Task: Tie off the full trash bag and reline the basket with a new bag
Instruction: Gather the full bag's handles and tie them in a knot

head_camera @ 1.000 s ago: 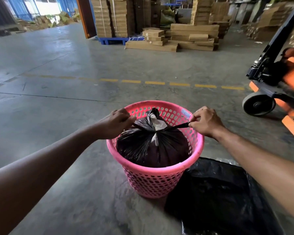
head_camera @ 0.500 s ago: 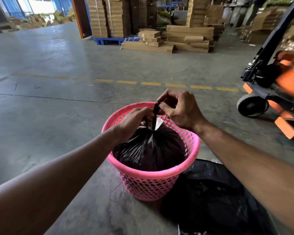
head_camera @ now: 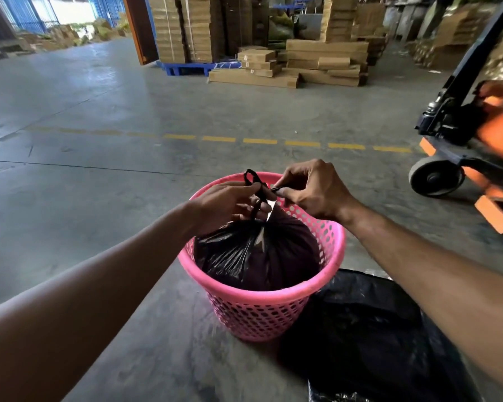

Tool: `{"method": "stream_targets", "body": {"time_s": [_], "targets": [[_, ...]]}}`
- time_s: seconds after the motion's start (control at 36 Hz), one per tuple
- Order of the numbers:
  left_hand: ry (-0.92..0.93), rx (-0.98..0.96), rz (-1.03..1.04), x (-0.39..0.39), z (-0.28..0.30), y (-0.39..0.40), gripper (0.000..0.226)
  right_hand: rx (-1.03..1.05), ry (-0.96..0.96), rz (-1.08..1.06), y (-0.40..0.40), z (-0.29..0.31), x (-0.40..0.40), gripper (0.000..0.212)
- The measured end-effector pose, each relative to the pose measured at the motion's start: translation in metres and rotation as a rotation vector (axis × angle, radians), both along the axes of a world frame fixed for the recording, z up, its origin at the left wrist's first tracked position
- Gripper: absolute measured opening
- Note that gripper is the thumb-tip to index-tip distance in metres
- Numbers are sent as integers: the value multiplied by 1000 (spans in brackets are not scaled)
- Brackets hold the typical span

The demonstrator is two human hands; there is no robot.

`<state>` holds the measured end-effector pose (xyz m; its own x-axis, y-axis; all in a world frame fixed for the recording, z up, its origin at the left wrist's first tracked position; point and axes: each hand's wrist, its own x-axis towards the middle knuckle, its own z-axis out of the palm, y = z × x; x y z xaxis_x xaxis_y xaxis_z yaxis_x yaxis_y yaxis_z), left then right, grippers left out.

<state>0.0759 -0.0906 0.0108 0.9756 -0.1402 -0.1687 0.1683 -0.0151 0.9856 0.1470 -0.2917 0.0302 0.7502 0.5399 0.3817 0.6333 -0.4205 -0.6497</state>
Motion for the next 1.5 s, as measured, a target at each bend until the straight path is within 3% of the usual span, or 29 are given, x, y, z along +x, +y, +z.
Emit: {"method": "stream_targets", "body": {"time_s": [0.19, 0.31, 0.36, 0.42, 0.47, 0.56, 0.61, 0.75, 0.83, 0.97, 1.08, 1.31, 1.5], "targets": [[246, -280, 98, -1, -3, 2, 31, -36, 94, 94, 0, -30, -15, 12], [238, -221, 129, -1, -3, -2, 34, -31, 68, 76, 5, -47, -27, 24], [135, -69, 133, 0, 0, -4, 36, -26, 74, 70, 7, -49, -29, 10], [-5, 107, 105, -2, 9, -8, 35, -56, 52, 34, 8, -50, -28, 21], [-182, 447, 32, -6, 20, -12, 32, -90, 59, -6, 8, -51, -25, 19], [-419, 1126, -134, -10, 33, -15, 29, -89, 91, -15, 8, -54, -23, 11], [-545, 1240, -159, -11, 33, -15, 26, -108, 107, -17, 6, -54, -23, 11], [-743, 1198, -129, -11, 23, -14, 36, -123, 193, 26, -1, -54, -17, 12], [-840, 1116, -153, -16, 9, -11, 29, 51, 283, 21, -2, -47, -12, 10], [-895, 993, -164, -26, -12, -5, 17, 213, 518, 132, 7, -27, -11, 41], [-891, 975, -119, -24, -11, -5, 18, 150, 330, 194, 4, -25, -6, 54], [-759, 972, -66, -18, -13, 4, 16, 101, 147, -34, 0, -22, 2, 16], [-569, 1005, -97, -18, -27, 28, 33, -62, 91, -112, -7, -38, 6, 15]]}}
